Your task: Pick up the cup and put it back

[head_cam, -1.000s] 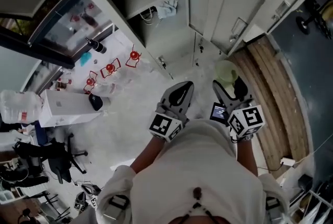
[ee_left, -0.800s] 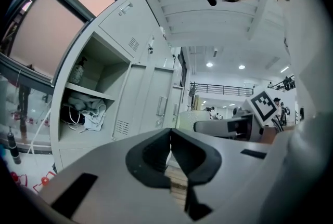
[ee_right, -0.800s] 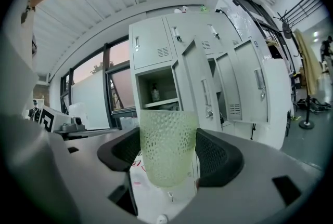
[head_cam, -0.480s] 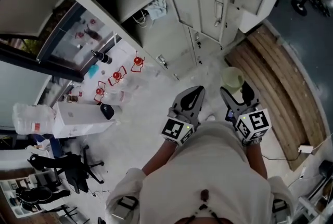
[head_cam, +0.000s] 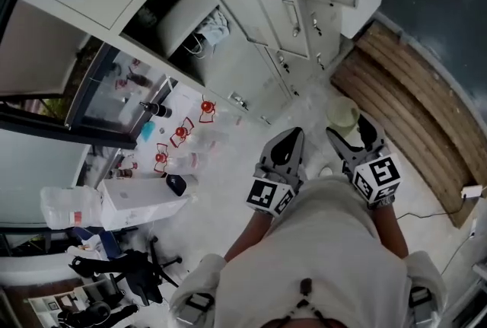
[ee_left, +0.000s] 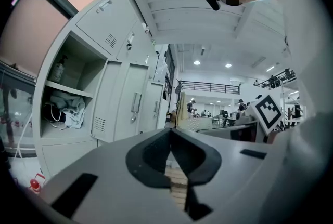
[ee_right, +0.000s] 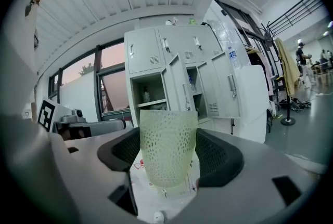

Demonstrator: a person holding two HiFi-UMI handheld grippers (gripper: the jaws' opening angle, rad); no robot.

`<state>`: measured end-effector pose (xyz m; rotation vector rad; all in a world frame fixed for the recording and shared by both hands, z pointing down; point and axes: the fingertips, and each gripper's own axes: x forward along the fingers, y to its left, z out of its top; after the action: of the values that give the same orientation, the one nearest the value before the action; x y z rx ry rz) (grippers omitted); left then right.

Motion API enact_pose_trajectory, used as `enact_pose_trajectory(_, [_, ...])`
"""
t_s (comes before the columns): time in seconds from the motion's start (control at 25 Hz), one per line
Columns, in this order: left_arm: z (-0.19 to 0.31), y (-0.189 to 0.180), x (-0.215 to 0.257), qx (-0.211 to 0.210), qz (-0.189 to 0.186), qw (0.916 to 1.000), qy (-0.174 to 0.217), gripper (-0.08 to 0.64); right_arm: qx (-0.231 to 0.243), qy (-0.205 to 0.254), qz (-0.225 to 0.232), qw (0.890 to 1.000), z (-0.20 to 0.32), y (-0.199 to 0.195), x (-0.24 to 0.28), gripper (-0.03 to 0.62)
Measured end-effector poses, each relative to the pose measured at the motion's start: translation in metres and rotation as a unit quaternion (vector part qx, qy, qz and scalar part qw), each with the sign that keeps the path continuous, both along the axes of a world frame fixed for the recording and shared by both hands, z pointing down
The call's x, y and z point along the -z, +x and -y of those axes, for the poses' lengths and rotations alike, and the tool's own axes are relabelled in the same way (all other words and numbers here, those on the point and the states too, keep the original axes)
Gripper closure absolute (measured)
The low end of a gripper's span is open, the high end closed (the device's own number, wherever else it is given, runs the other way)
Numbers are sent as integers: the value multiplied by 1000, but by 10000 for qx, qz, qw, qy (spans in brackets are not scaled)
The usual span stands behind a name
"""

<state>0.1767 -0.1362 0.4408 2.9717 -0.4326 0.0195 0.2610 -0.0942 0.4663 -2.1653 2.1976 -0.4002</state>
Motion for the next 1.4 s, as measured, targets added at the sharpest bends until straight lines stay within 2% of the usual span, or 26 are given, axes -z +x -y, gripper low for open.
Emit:
enact_pose_trajectory(0.12, [-1,1,0,30,-7,10000,-6,552,39,9,-37,10000,0,0,1,253])
enact_pose_trajectory(0.28, [1,-1,3,27,-248,9994,-227,552,73,-21,-25,10000,-1,-2,-1,253])
enact_pose_trajectory(0.8, [17,2,-4,-109,-232,9994,-222,551,101,-151,-123,9998,16,-10,-4,253])
enact_pose_trajectory(1.08, [62,-5,-4,23,-197,9997,-162,551,185,-272,-136,9994,54,-16,-6,253])
enact_pose_trajectory(1.4, [147,-9,11,245,-393,9989,-109,552,413,-270,-211,9986,134,-22,7,253])
